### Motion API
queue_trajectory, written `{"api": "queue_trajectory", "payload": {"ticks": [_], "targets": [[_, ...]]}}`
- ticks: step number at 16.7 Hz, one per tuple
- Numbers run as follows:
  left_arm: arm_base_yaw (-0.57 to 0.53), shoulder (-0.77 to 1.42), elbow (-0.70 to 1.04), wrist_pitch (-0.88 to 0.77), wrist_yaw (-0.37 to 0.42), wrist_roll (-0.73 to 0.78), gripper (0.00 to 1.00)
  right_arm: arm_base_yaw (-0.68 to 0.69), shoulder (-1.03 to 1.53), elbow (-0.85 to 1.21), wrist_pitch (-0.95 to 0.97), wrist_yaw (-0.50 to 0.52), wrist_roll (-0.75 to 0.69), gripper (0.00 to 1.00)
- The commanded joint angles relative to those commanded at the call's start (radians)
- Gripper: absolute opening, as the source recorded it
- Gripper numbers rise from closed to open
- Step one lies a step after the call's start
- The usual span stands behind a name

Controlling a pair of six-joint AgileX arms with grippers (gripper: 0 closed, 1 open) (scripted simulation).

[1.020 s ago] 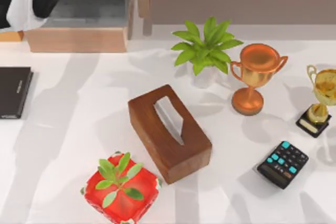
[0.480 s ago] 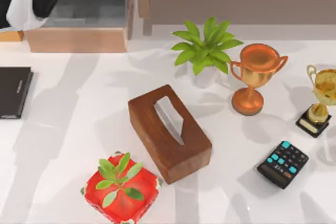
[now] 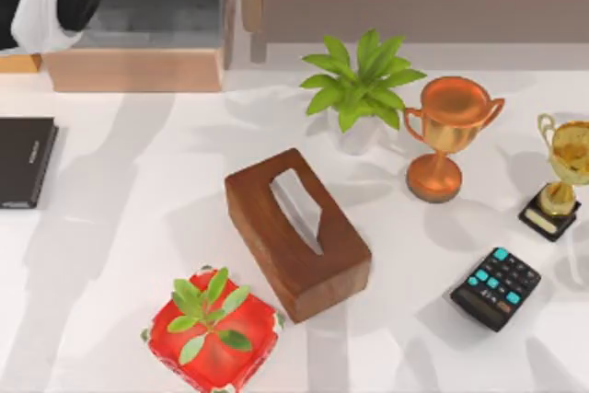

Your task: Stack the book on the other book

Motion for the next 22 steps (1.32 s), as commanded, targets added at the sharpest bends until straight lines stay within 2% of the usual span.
{"api": "queue_trajectory", "payload": {"ticks": [10,13,17,22], "targets": [[-0.001,-0.044,-0.024,-0.019,-0.005,0.002,0.00,0.000,0.000,0.000,0.000,0.000,0.000,1.00],[0.009,-0.097,-0.069,0.008,0.043,0.063,0.00,0.000,0.000,0.000,0.000,0.000,0.000,1.00],[0.064,-0.264,-0.203,0.084,0.187,0.292,0.00,0.000,0.000,0.000,0.000,0.000,0.000,1.00],[0.191,-0.513,-0.427,0.166,0.398,0.752,0.00,0.000,0.000,0.000,0.000,0.000,0.000,1.00]]}}
